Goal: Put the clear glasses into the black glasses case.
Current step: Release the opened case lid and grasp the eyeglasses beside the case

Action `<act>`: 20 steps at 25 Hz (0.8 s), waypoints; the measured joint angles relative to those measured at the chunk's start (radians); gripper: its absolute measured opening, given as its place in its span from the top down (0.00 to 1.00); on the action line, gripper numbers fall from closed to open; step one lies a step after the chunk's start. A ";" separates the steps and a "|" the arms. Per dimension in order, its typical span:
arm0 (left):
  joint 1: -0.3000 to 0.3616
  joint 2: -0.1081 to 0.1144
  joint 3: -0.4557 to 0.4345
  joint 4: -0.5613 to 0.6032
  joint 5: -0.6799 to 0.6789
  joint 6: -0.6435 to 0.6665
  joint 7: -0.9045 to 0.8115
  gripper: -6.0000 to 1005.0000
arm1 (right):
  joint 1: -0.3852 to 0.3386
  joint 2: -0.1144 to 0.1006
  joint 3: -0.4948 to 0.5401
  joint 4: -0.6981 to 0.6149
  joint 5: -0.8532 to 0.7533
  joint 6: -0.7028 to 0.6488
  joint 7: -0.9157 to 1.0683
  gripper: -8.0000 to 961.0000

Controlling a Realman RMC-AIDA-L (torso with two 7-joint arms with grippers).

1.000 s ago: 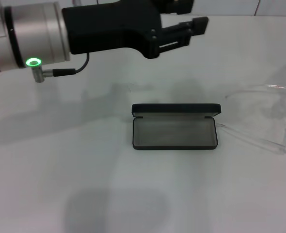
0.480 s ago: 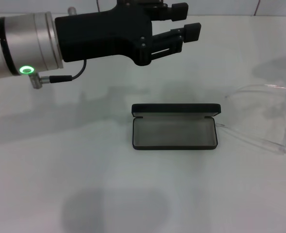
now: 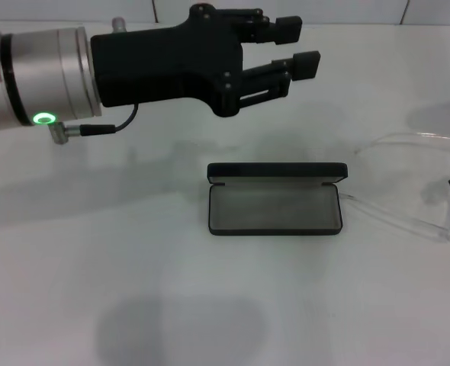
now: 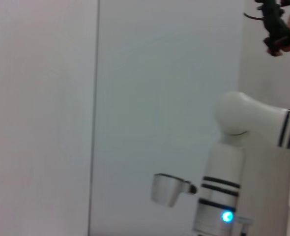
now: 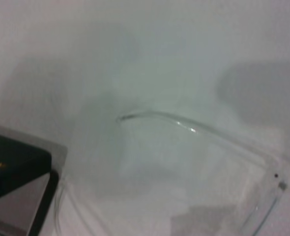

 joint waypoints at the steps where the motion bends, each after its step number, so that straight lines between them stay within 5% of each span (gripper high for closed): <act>1: 0.000 0.000 -0.001 -0.002 -0.002 0.004 0.004 0.56 | -0.001 0.003 0.000 0.001 0.000 0.010 0.000 0.23; 20: -0.002 -0.001 -0.003 -0.065 -0.052 0.019 0.050 0.56 | 0.034 0.015 -0.048 0.116 -0.074 0.112 0.003 0.28</act>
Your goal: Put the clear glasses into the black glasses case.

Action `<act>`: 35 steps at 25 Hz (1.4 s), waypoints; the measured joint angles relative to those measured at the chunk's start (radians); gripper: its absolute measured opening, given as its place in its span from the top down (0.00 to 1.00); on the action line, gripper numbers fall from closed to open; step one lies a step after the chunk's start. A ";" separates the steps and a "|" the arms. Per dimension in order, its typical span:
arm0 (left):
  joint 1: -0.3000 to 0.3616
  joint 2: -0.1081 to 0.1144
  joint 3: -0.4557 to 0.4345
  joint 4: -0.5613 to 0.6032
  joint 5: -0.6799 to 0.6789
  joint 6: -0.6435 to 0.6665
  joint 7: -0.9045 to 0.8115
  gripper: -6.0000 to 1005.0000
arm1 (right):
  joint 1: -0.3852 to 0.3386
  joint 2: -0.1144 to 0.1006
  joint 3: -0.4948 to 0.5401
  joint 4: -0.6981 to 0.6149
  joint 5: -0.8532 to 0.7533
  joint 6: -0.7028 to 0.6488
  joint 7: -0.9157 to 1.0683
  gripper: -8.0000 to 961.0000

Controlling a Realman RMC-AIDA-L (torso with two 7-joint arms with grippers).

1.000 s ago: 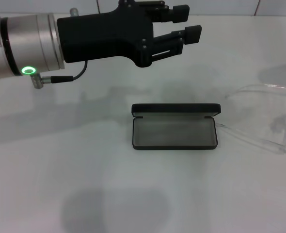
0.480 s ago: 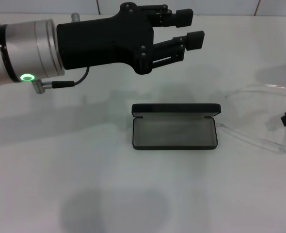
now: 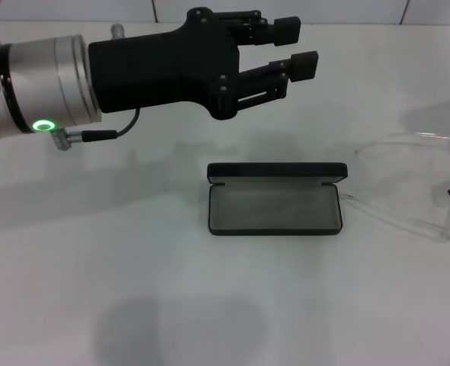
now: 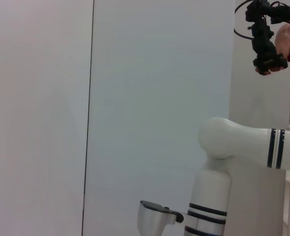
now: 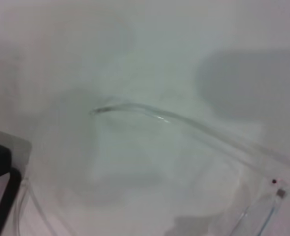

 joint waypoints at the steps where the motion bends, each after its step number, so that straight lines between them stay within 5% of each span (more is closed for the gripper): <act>1: 0.000 0.000 0.000 -0.001 0.000 0.000 0.000 0.56 | 0.000 -0.001 0.000 0.000 -0.005 0.002 0.000 0.30; 6: 0.001 -0.001 -0.001 -0.002 -0.001 0.000 0.000 0.56 | -0.007 -0.005 0.004 -0.006 -0.019 0.012 0.000 0.41; 11: 0.003 -0.001 -0.008 -0.007 -0.001 0.000 0.000 0.56 | -0.010 -0.017 0.007 -0.006 -0.016 0.017 -0.009 0.61; 22: 0.003 0.000 -0.008 -0.011 -0.001 0.000 0.000 0.56 | -0.047 -0.038 -0.001 -0.019 -0.018 0.070 -0.078 0.82; 30: 0.014 0.001 -0.013 -0.009 -0.035 0.009 0.000 0.56 | -0.142 -0.047 0.034 -0.214 -0.005 0.046 -0.141 0.87; 35: 0.019 0.001 -0.036 -0.011 -0.040 0.044 -0.004 0.57 | -0.159 -0.049 0.203 -0.298 0.079 -0.027 -0.271 0.87</act>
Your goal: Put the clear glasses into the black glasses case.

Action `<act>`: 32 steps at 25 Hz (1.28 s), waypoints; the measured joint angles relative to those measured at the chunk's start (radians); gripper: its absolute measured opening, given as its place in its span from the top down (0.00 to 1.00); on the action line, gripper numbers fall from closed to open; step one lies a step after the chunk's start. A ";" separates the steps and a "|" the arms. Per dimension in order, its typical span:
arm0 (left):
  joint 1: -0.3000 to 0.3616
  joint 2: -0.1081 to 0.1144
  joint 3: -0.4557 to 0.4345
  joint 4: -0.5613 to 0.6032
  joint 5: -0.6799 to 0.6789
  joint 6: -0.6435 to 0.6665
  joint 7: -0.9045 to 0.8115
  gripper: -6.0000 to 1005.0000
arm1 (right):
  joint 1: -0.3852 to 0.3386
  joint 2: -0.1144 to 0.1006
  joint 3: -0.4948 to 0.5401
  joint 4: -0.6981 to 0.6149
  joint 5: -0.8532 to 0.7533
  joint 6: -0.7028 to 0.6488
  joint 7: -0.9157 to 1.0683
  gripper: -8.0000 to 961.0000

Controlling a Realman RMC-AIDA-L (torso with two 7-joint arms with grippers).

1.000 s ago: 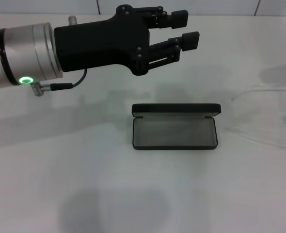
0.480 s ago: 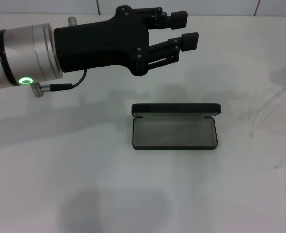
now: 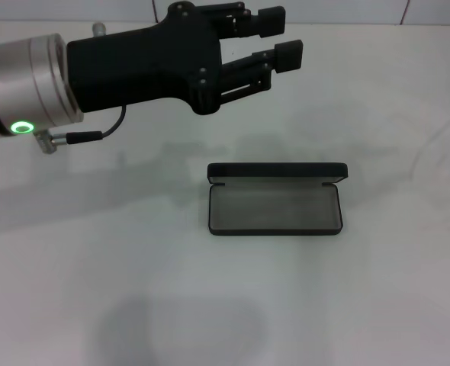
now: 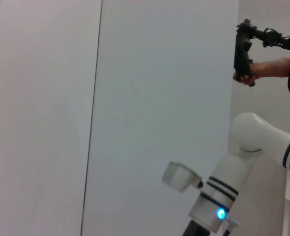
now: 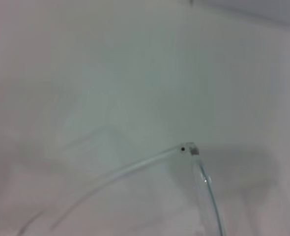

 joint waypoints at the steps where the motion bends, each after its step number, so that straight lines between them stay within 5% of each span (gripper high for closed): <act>1: 0.000 0.000 -0.001 0.000 0.000 0.005 0.000 0.57 | -0.002 0.000 0.054 -0.018 0.031 -0.023 -0.043 0.87; 5: -0.004 -0.002 0.002 -0.001 -0.011 0.021 0.005 0.58 | -0.023 -0.001 0.252 -0.102 0.165 -0.142 -0.195 0.87; 10: -0.005 -0.004 0.013 -0.009 -0.079 0.044 0.023 0.60 | -0.067 0.010 0.381 -0.172 0.340 -0.270 -0.340 0.87; 16: -0.027 -0.004 0.023 -0.090 -0.202 0.112 0.081 0.70 | -0.144 0.063 0.489 -0.194 0.644 -0.411 -0.504 0.87; 19: -0.047 -0.006 0.031 -0.155 -0.249 0.161 0.118 0.77 | -0.171 0.079 0.473 -0.162 0.776 -0.447 -0.542 0.87; 24: -0.098 -0.005 0.090 -0.299 -0.345 0.254 0.215 0.84 | -0.170 0.077 0.433 -0.070 0.887 -0.470 -0.557 0.87; 32: -0.127 -0.004 0.156 -0.356 -0.337 0.283 0.256 0.88 | -0.115 0.078 0.103 0.143 0.909 -0.327 -0.667 0.87</act>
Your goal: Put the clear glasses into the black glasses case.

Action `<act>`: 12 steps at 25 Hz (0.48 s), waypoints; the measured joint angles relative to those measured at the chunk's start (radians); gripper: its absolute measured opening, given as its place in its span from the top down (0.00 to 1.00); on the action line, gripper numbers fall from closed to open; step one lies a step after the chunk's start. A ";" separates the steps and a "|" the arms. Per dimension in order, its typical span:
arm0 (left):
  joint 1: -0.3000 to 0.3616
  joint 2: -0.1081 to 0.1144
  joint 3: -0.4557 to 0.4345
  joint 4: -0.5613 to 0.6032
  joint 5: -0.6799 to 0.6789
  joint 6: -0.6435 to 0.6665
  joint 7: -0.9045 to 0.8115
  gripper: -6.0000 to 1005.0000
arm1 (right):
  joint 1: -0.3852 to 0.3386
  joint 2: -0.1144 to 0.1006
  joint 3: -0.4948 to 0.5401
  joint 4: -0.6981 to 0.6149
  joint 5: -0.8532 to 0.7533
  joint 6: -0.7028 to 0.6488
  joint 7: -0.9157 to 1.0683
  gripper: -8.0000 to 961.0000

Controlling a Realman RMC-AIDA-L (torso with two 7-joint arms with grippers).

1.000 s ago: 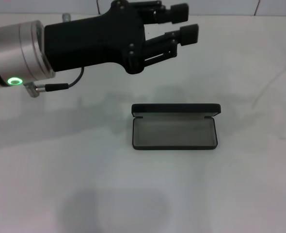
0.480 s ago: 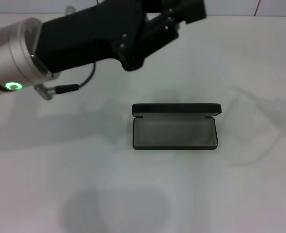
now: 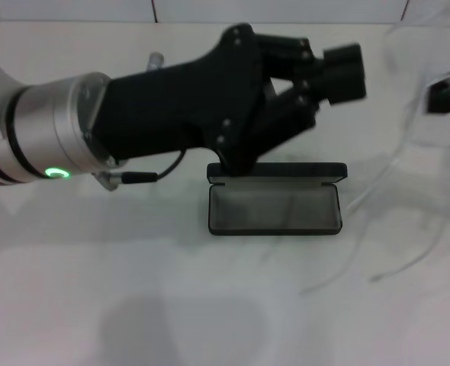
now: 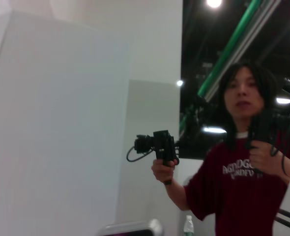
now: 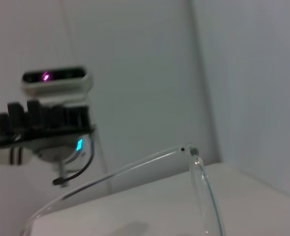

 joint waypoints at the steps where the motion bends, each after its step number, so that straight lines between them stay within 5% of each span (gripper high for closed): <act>1: -0.001 0.000 0.005 -0.001 0.005 0.000 0.003 0.89 | 0.004 0.002 -0.048 0.020 0.007 0.026 -0.014 0.87; 6: -0.005 -0.002 0.019 -0.038 0.016 -0.001 0.023 0.92 | 0.012 0.002 -0.267 0.069 0.064 0.147 -0.063 0.87; 12: -0.011 -0.003 0.017 -0.096 0.010 -0.004 0.057 0.91 | 0.017 0.001 -0.319 0.072 0.151 0.166 -0.077 0.87</act>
